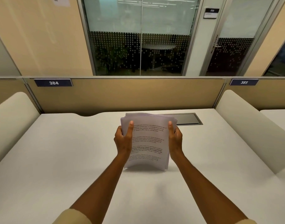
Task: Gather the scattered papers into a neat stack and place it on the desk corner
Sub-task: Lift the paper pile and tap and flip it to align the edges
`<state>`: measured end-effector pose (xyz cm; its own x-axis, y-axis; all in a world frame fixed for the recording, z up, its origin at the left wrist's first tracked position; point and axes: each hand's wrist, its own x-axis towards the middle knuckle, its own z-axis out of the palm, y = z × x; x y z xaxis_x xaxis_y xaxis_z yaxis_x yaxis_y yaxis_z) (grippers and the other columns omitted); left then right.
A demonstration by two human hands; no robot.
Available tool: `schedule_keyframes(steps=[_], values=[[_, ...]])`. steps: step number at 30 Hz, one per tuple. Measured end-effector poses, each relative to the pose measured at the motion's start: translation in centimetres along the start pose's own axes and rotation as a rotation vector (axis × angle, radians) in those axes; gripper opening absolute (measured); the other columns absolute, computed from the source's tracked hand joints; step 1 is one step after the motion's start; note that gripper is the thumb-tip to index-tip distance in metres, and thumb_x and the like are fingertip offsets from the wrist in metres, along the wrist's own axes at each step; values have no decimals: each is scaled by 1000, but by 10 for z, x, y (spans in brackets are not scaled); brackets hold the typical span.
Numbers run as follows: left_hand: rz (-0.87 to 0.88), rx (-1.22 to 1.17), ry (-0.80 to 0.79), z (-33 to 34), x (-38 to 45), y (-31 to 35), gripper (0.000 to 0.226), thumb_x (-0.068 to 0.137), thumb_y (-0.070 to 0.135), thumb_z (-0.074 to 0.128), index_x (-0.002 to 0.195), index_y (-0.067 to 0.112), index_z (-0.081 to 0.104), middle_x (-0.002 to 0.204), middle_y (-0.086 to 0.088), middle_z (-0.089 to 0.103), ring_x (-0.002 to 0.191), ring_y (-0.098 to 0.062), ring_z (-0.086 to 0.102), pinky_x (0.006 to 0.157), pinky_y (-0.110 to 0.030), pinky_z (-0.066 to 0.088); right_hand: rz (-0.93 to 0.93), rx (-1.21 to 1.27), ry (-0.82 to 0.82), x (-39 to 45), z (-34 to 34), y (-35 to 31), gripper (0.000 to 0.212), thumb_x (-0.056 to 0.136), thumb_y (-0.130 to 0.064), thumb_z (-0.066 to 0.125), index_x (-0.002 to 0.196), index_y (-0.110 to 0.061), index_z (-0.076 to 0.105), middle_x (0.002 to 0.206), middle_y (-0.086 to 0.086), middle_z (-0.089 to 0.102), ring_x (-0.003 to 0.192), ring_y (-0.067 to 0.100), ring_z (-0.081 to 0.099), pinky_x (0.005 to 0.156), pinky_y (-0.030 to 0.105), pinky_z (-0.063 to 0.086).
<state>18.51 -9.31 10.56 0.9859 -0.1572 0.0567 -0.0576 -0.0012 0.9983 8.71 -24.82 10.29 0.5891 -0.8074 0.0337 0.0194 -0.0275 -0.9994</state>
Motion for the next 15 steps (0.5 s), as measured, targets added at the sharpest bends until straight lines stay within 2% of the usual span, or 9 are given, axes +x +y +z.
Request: schedule_keyframes(steps=[2, 4, 7, 10, 15], values=[[-39, 2, 56, 6, 3, 10, 59, 74, 74, 50, 94, 20, 60, 86, -1, 70, 76, -19, 69, 56, -27, 56, 15, 11, 61, 2, 4, -9, 62, 88, -68, 40, 84, -10, 58, 73, 12, 62, 66, 25, 62, 58, 34, 52], [-74, 14, 106, 11, 4, 19, 62, 70, 80, 48, 88, 22, 59, 82, 0, 69, 72, -18, 69, 53, -24, 52, 49, 13, 116, 3, 8, -17, 69, 82, -76, 38, 79, -11, 58, 68, 7, 59, 63, 21, 59, 57, 31, 47], [-110, 41, 166, 17, 5, 29, 67, 65, 87, 46, 82, 23, 58, 79, 1, 69, 69, -18, 67, 59, -30, 58, 87, -29, 165, 1, 15, -23, 68, 75, -82, 38, 70, -16, 53, 66, 4, 59, 60, 19, 60, 57, 30, 48], [-144, 62, 216, 19, 6, 35, 69, 64, 87, 47, 78, 21, 60, 74, 2, 67, 66, -15, 65, 57, -27, 53, 75, -34, 206, -1, 16, -22, 58, 83, -73, 43, 69, -17, 50, 67, 3, 59, 60, 18, 58, 54, 27, 46], [-202, 57, 203, 18, 9, 32, 49, 77, 70, 47, 72, 23, 60, 72, -1, 68, 67, -19, 66, 59, -27, 53, 42, -74, 234, 2, 13, -25, 46, 89, -60, 41, 69, -19, 45, 64, -1, 56, 57, 15, 57, 51, 23, 44]])
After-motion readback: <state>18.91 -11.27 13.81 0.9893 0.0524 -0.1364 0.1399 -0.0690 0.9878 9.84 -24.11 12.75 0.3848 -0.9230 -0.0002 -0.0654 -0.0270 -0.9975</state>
